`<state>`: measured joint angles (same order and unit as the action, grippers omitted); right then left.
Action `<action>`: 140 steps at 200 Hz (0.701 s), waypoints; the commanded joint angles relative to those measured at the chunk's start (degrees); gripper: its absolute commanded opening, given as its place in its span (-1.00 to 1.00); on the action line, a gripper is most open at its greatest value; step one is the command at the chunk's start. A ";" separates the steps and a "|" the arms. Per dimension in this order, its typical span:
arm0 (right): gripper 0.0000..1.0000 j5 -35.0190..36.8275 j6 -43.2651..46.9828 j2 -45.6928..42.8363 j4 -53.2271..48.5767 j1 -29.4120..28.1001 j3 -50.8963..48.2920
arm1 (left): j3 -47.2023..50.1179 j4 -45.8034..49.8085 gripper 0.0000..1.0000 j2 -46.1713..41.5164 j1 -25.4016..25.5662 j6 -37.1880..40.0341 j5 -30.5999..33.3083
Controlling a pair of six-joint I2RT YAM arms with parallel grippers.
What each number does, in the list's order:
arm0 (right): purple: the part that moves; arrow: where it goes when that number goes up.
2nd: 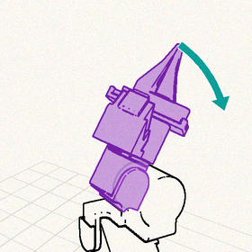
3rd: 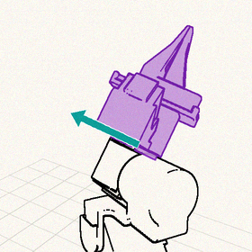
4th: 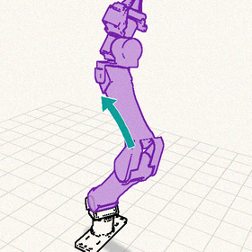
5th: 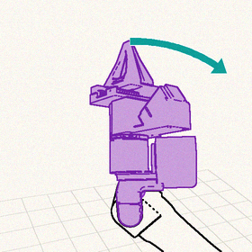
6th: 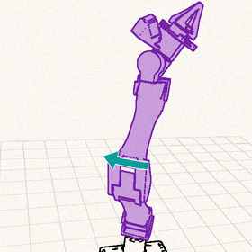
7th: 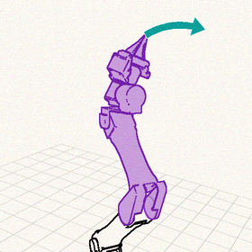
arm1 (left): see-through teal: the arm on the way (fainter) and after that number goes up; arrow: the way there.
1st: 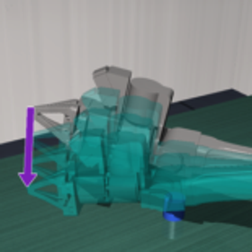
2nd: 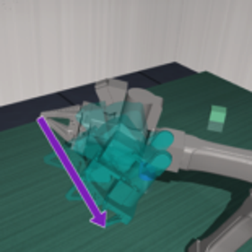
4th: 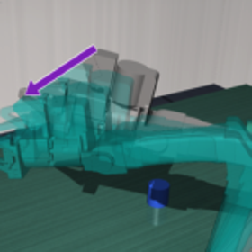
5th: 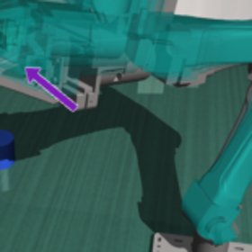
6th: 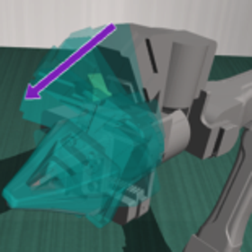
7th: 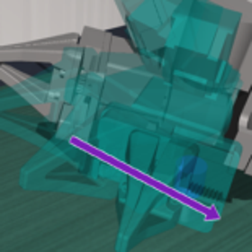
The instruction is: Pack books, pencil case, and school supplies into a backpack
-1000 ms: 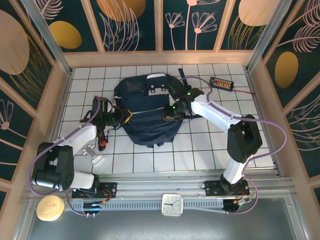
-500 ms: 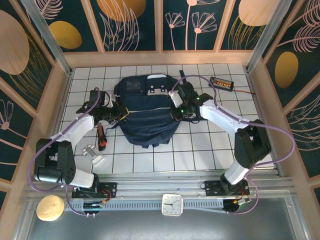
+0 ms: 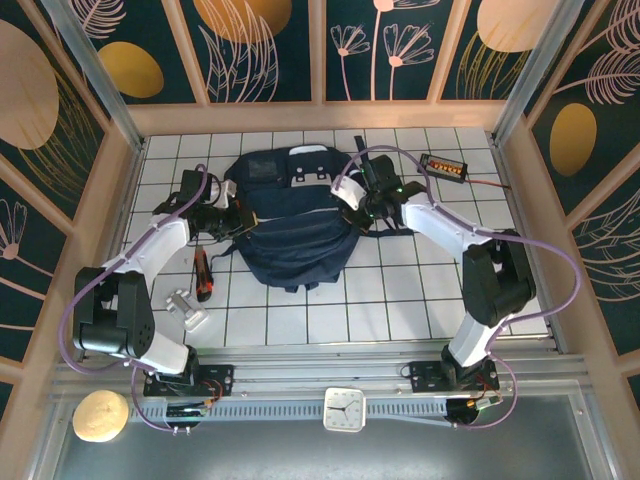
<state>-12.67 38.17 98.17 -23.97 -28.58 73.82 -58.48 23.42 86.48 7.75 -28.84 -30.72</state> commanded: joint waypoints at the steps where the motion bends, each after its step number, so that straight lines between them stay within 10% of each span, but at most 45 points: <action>1: -1.00 5.09 6.18 -0.44 -0.54 3.55 0.70 | -2.06 5.92 -1.00 -0.10 -2.55 5.24 5.82; 25: -1.00 4.69 7.75 -1.55 2.29 2.55 -0.77 | -1.42 5.02 -0.93 -0.42 -2.63 5.74 3.39; 51: -1.00 3.88 6.96 -1.06 -0.72 -0.45 2.22 | 0.69 0.22 0.96 -3.15 -2.61 0.75 -2.57; 140: -1.00 -0.96 -1.21 -6.38 -7.18 -11.17 1.38 | 10.20 -11.56 0.98 -14.13 -1.76 -23.56 -7.27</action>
<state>-9.30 40.93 96.38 -28.53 -37.65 74.56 -48.14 15.86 75.79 5.19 -44.23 -36.86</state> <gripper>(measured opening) 0.059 0.989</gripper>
